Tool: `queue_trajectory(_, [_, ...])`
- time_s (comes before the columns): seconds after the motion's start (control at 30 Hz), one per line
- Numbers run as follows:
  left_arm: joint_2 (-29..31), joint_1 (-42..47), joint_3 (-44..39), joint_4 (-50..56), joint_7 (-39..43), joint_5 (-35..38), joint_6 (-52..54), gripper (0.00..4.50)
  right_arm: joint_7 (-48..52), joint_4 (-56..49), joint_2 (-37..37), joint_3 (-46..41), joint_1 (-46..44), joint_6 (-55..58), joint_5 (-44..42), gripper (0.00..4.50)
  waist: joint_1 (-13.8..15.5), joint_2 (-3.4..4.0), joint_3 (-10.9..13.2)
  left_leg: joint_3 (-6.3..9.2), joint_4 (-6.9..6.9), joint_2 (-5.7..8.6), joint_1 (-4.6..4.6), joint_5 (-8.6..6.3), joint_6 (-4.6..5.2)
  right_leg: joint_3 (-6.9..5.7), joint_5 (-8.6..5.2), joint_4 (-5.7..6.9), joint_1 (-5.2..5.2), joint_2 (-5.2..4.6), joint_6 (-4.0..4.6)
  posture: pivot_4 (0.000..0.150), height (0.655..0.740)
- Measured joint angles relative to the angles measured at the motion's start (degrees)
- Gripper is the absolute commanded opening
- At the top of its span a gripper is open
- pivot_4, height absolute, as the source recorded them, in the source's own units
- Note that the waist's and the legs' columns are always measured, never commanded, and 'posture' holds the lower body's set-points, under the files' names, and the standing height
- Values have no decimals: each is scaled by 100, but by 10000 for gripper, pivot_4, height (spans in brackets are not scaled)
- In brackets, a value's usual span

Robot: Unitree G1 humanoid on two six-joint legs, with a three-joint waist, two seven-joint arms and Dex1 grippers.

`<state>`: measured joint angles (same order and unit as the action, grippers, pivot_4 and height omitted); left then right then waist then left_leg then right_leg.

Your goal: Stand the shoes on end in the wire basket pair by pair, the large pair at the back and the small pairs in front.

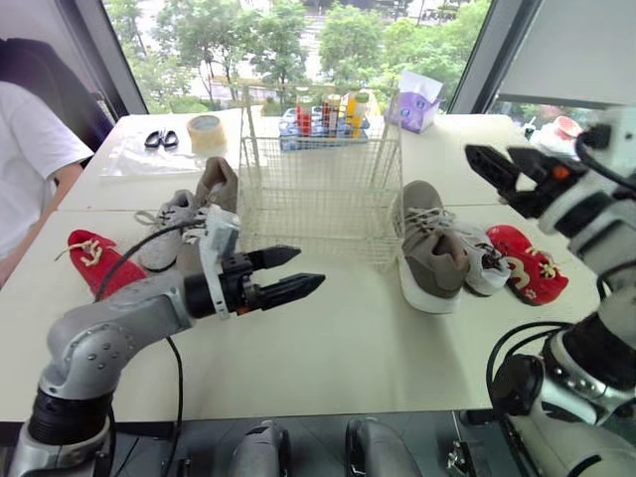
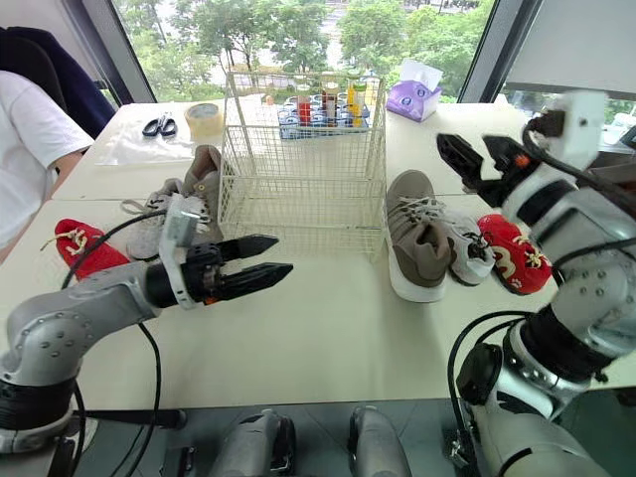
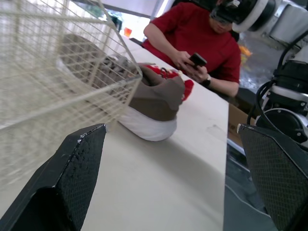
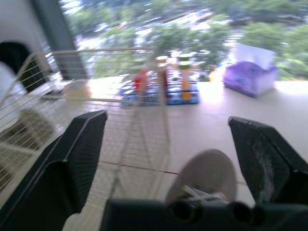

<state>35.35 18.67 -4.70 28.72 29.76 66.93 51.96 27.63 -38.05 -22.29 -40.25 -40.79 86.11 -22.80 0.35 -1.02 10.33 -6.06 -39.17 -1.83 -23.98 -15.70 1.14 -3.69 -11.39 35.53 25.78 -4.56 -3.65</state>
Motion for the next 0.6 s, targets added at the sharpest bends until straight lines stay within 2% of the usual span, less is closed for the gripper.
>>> queue_trajectory(0.1, [-15, -61, 124, 69, 100, -45, 0, 45000, -232, -718, -467, 642, 1443, -349, 166, 44574, 22, 1, -1, 7, 9, 2, 9, 0, 0, -3, -10, -1, -9, 3, 9, 1500, 7400])
queue_trajectory(0.2, [73, -231, 190, 72, 266, -222, 2, 45000, -337, -1190, -487, 1221, 2737, -646, 230, 44574, 3, 7, 2, 2, 8, 0, 23, -1, 0, 9, -17, -6, -17, 2, 16, 1500, 7400])
queue_trajectory(0.3, [180, -341, 306, 182, 422, -460, -30, 45000, -652, -1413, 120, 1298, 2923, -1115, 246, 44574, -82, 5, -2, 4, 4, -7, 63, -2, -1, 11, -19, -15, -58, 6, 19, 1500, 7400])
queue_trajectory(0.4, [213, -572, 348, 243, 500, -652, -54, 45000, -976, -1275, 813, 1358, 3264, -1762, 297, 44574, -97, 10, -7, 9, 10, -11, 57, -3, -1, 7, -20, -20, -53, 3, 20, 1500, 7400])
queue_trajectory(0.6, [212, -623, 341, 248, 498, -781, -107, 45000, -1159, -618, 1060, 1903, 3428, -2741, 366, 44574, -110, 10, -7, 3, 10, -5, 51, -6, 6, 11, -20, -27, -48, -3, 21, 1500, 7400])
